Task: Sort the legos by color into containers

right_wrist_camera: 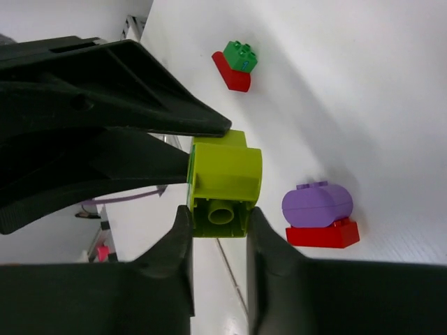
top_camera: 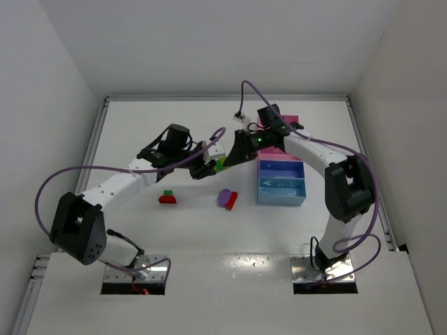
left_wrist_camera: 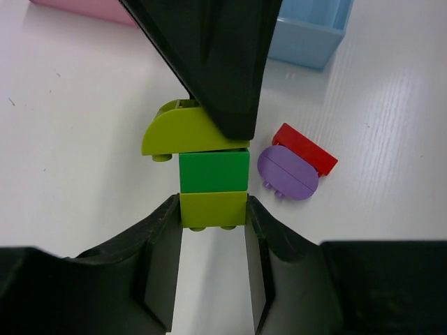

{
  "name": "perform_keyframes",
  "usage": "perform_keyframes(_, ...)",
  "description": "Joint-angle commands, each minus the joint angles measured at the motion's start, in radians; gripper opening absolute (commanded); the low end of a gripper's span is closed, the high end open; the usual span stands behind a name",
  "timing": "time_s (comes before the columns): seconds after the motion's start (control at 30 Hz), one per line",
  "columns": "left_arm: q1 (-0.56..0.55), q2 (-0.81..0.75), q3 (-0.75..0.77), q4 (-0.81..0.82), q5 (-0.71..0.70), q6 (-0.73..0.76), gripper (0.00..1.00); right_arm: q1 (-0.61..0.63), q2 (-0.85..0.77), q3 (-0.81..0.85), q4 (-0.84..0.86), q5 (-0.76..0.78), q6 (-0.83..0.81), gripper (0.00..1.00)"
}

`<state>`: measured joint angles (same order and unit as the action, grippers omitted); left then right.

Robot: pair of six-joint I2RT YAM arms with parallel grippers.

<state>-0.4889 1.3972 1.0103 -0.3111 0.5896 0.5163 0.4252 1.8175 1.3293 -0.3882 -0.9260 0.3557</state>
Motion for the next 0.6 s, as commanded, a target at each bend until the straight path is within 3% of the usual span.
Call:
perform_keyframes(0.0, -0.010, -0.001, 0.018, 0.040, 0.027, -0.012, 0.21, 0.015, -0.012, -0.002, 0.057, -0.076, -0.012, 0.08)
perform_keyframes(0.07, -0.010, -0.010, 0.007, 0.040, 0.015, -0.003, 0.21, 0.003, -0.027, -0.021, 0.066, -0.085, -0.003, 0.00)
perform_keyframes(0.33, 0.002, -0.050, -0.056, 0.040, -0.037, 0.007, 0.18, -0.088, -0.150, -0.087, 0.077, -0.076, -0.003, 0.00)
perform_keyframes(0.47, 0.026, -0.070, -0.065, 0.049, -0.037, -0.002, 0.18, -0.121, -0.234, -0.096, -0.041, -0.015, -0.128, 0.00)
perform_keyframes(0.57, 0.036, -0.081, -0.065, 0.049, -0.037, -0.013, 0.18, -0.146, -0.320, -0.110, -0.229, 0.155, -0.350, 0.00)
